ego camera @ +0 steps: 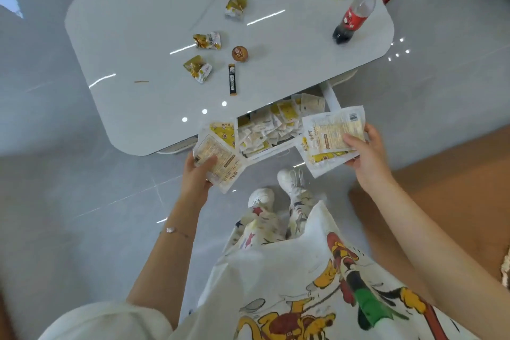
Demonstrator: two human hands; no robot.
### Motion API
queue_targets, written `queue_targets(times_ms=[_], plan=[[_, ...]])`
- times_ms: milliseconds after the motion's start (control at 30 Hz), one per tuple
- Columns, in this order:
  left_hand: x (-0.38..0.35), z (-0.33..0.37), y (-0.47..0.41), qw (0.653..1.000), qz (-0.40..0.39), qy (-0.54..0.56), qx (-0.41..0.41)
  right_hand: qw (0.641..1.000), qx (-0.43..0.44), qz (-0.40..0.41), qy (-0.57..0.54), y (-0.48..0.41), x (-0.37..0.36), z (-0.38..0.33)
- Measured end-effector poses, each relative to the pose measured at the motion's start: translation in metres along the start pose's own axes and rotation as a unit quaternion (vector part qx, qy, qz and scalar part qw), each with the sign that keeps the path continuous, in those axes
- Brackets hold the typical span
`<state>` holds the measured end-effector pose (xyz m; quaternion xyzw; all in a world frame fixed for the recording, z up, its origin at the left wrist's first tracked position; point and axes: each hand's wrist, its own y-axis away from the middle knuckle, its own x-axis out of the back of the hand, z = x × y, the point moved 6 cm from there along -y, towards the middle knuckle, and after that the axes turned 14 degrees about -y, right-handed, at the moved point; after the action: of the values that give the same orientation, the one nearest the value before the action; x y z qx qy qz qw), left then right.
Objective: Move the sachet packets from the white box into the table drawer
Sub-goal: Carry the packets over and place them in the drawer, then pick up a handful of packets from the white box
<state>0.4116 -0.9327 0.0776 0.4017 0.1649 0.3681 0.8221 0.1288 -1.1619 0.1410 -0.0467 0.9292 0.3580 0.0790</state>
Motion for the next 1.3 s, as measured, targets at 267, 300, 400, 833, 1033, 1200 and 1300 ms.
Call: queue_targets(times_ms=[267, 300, 400, 833, 1033, 1200, 1300], plan=[[0.012, -0.105, -0.138, 0.991, 0.071, 0.037, 0.106, 0.994, -0.107, 0.007, 0.038, -0.163, -0.014, 0.129], [0.009, -0.121, -0.161, 0.990, 0.075, 0.041, 0.112, 0.993, -0.109, 0.010, 0.042, -0.187, -0.017, 0.148], [-0.001, -0.161, -0.227, 0.986, 0.093, 0.058, 0.124, 0.993, -0.112, 0.015, 0.027, -0.253, -0.028, 0.208], [-0.022, -0.184, -0.323, 0.957, 0.273, -0.092, 0.042, 0.989, -0.081, 0.031, 0.117, -0.351, -0.050, 0.309], [-0.027, -0.145, -0.277, 0.925, 0.259, -0.277, -0.028, 0.918, 0.028, -0.052, 0.393, -0.316, -0.069, 0.255], [-0.033, -0.079, -0.199, 0.889, 0.219, -0.396, -0.071, 0.842, 0.147, -0.147, 0.497, -0.248, -0.103, 0.159], [-0.036, -0.025, -0.142, 0.842, 0.220, -0.480, -0.115, 0.776, 0.213, -0.197, 0.560, -0.198, -0.129, 0.098]])
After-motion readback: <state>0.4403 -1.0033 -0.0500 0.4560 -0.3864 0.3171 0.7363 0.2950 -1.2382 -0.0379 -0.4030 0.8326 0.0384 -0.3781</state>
